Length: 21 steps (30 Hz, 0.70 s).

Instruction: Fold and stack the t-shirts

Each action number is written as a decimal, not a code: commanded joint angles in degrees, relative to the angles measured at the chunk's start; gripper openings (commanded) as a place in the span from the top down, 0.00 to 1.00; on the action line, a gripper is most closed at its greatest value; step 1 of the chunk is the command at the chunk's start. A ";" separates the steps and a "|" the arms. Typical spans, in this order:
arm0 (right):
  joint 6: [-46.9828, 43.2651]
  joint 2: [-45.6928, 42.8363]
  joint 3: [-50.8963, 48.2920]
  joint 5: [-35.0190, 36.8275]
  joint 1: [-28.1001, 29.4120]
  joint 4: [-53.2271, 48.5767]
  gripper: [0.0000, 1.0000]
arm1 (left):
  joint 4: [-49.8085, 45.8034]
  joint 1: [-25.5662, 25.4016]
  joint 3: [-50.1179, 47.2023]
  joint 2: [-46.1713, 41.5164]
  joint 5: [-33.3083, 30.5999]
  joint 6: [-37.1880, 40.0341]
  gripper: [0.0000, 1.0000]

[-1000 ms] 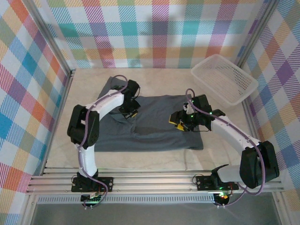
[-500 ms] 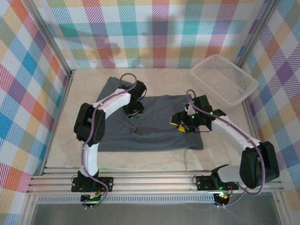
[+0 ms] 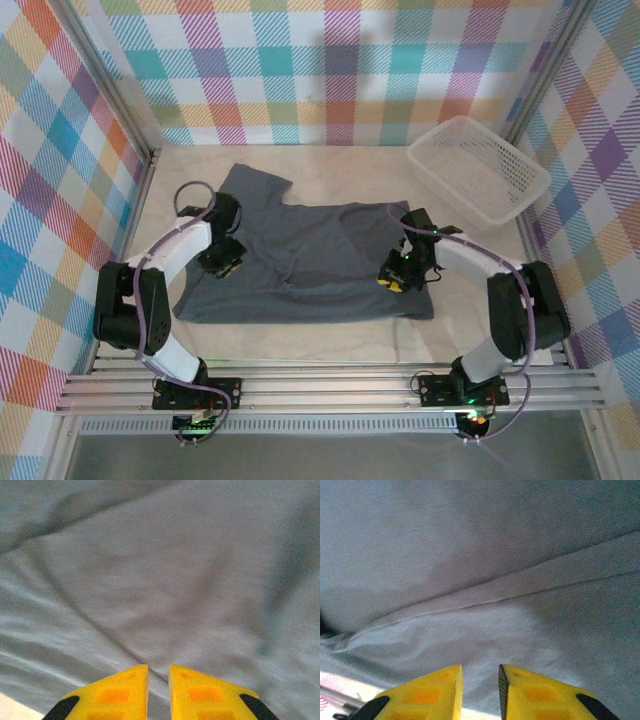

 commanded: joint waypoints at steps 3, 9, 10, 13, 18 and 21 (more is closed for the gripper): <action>-4.56 5.48 4.07 4.18 1.48 -5.11 0.75 | 2.05 4.62 -6.09 1.80 0.82 -0.98 0.82; -4.59 10.94 2.79 3.51 5.79 -5.23 0.75 | 2.95 7.49 -13.83 1.30 -0.61 -4.57 0.84; -3.93 11.19 2.25 3.34 6.64 -5.08 0.76 | 2.87 7.98 -15.29 0.25 -1.21 -5.29 0.84; -1.90 10.70 0.91 2.48 9.24 -5.15 0.75 | 2.47 10.20 -18.93 -3.00 -1.85 -6.52 0.85; -1.96 10.05 0.88 1.94 12.14 -8.33 0.74 | 1.27 12.45 -21.43 -4.51 -0.95 -5.24 0.84; -1.75 8.87 0.19 0.35 12.45 -9.05 0.73 | 0.56 12.94 -22.17 -5.81 -1.40 -4.77 0.84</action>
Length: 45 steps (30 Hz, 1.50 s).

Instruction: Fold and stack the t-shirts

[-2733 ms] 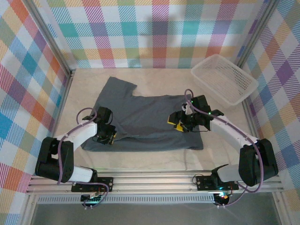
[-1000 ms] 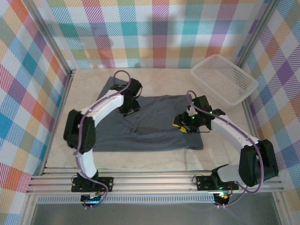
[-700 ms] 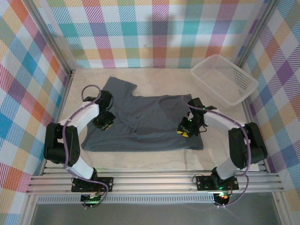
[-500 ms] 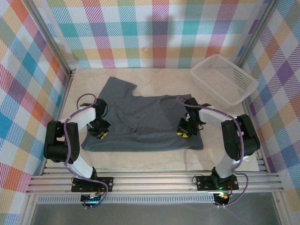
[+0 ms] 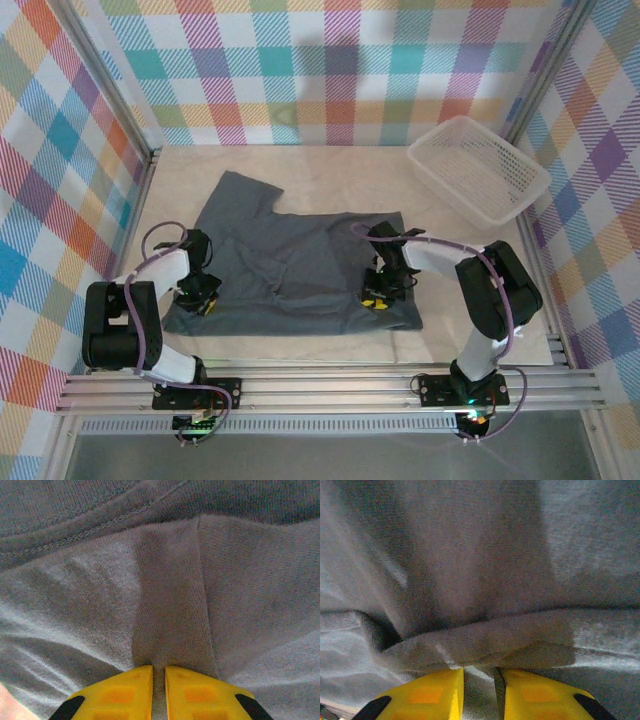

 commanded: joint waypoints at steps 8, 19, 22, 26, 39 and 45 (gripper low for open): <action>0.72 -7.73 1.35 -1.30 -1.89 -1.97 0.64 | -6.01 -1.78 13.30 -0.06 -3.02 3.00 0.72; -1.05 -1.34 18.12 30.07 -9.72 5.90 0.60 | -2.13 -2.66 51.57 24.53 -1.19 7.57 0.55; -2.68 5.37 23.41 34.64 -10.53 8.29 0.59 | -1.95 -1.99 60.81 31.99 -0.11 9.05 0.55; -3.04 14.45 32.39 34.39 -13.25 5.39 0.59 | -1.93 -1.44 70.30 39.27 -0.81 11.90 0.54; -5.56 27.39 43.28 31.17 -16.23 -0.86 0.59 | 1.04 0.93 80.31 50.41 -1.48 12.15 0.52; -4.03 28.05 41.38 30.48 -16.23 -1.38 0.64 | 0.21 1.37 87.72 56.21 -0.30 12.11 0.49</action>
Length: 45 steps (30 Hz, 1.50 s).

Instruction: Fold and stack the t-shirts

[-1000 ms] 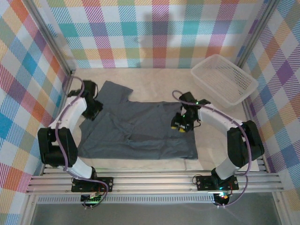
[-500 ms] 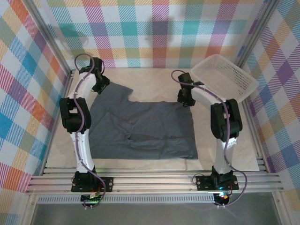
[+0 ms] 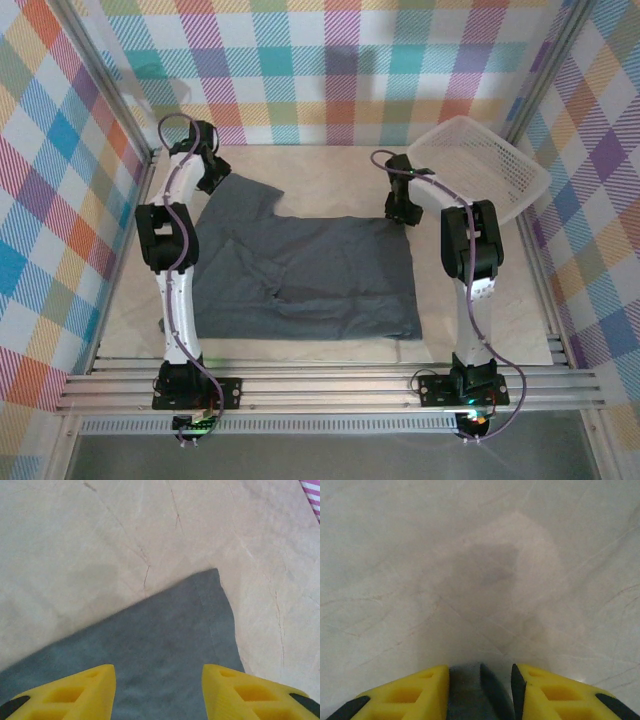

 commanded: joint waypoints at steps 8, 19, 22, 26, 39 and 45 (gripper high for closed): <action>-0.62 -2.01 -1.31 -0.02 -0.08 -0.91 0.97 | 0.15 0.80 13.83 10.14 0.36 5.50 0.46; -0.10 -5.07 -3.18 -5.17 0.27 -0.07 1.00 | 3.61 0.19 19.05 15.79 -6.90 10.88 0.41; -0.53 -5.40 -3.58 -5.56 0.27 0.11 1.00 | 1.89 -0.89 22.44 18.24 -3.68 11.59 0.39; -1.53 -5.12 -3.72 -5.84 0.27 0.35 1.00 | 0.18 -3.60 22.58 18.86 -1.98 13.77 0.39; -2.39 -4.95 -2.85 -6.78 0.11 0.63 1.00 | -11.76 -4.60 22.84 19.17 -5.86 13.34 0.73; -2.94 -4.75 -1.88 -6.92 0.13 -0.02 1.00 | -12.07 -4.05 22.84 17.42 -5.85 12.99 0.98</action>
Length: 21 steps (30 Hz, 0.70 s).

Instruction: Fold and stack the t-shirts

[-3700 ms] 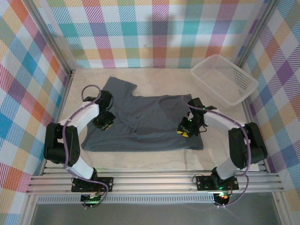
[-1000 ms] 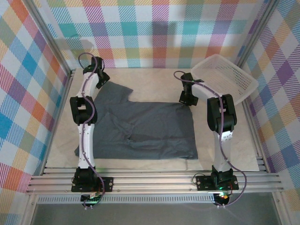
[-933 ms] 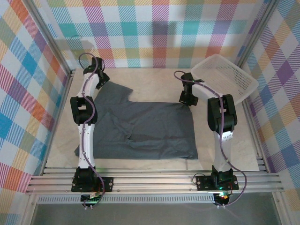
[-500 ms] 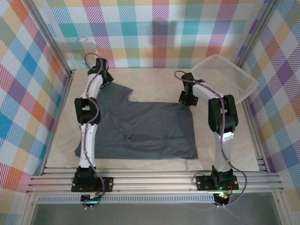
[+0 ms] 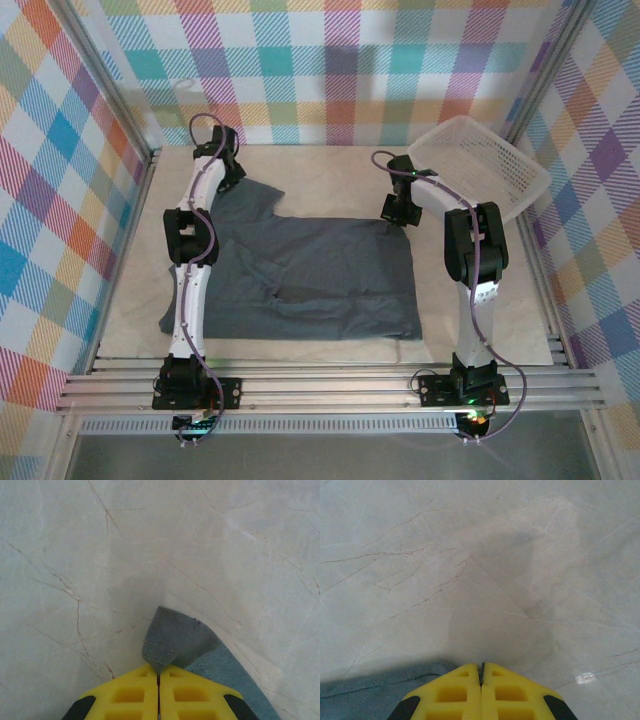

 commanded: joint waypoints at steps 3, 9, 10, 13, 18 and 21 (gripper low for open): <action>-1.73 -2.05 1.21 -0.93 -0.02 -0.18 1.00 | -4.15 0.09 0.42 -2.23 0.34 -0.66 1.00; -3.09 -2.59 1.28 -1.15 -0.78 0.57 1.00 | -2.23 0.15 0.41 -6.61 1.21 -0.12 1.00; -3.40 -2.83 1.17 -1.15 -0.85 0.77 1.00 | -2.41 0.15 0.37 -7.27 1.31 0.17 1.00; -4.67 -3.79 0.71 -1.53 -1.05 2.02 1.00 | -3.15 0.00 -0.70 -9.70 1.52 1.23 1.00; -7.78 -5.74 -0.06 -3.22 -1.12 4.61 1.00 | 1.23 -0.45 -13.44 -20.31 2.35 1.37 1.00; -9.14 -6.40 0.03 -3.84 -1.12 4.61 1.00 | 6.48 -0.64 -26.43 -29.50 3.16 0.26 1.00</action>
